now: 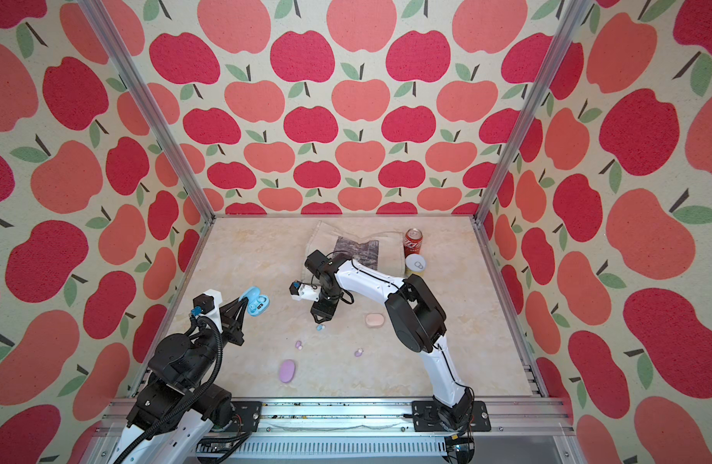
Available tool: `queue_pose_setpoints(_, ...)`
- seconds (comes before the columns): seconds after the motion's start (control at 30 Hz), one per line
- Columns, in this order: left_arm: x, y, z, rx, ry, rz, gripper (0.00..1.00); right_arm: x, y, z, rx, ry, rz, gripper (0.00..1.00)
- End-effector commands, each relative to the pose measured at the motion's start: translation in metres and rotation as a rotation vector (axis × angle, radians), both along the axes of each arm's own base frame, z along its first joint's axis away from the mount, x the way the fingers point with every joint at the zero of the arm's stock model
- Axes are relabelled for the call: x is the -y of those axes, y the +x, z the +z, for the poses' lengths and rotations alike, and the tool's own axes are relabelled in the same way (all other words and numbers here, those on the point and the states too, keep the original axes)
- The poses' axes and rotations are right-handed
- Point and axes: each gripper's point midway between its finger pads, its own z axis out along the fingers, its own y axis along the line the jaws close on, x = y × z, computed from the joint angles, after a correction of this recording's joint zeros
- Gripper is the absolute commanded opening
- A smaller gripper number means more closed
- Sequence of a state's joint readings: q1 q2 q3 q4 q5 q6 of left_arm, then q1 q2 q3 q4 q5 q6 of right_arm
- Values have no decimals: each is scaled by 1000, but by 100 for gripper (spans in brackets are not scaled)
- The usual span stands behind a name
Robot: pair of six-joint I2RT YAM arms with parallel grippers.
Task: Insert wireless bluetooth earbuds into charging case
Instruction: Pick up the wireless bluetooth earbud from the center of the table.
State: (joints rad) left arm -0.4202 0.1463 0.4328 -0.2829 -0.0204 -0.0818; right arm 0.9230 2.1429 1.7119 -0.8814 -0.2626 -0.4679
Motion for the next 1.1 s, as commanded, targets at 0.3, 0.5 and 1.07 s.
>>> queue_pose_setpoints(0.3, -3, 10, -10, -19, -14, 39, 0, -10, -15, -27, 46, -34, 147, 46)
queue_pose_setpoints(0.5, 0, 14, -9, -17, -10, 32, 0, -6, -8, -39, 84, -75, 125, 46)
queue_pose_setpoints(1.07, 1, 23, -14, -17, -8, 31, 0, 13, -4, -52, 82, -159, 6, 31)
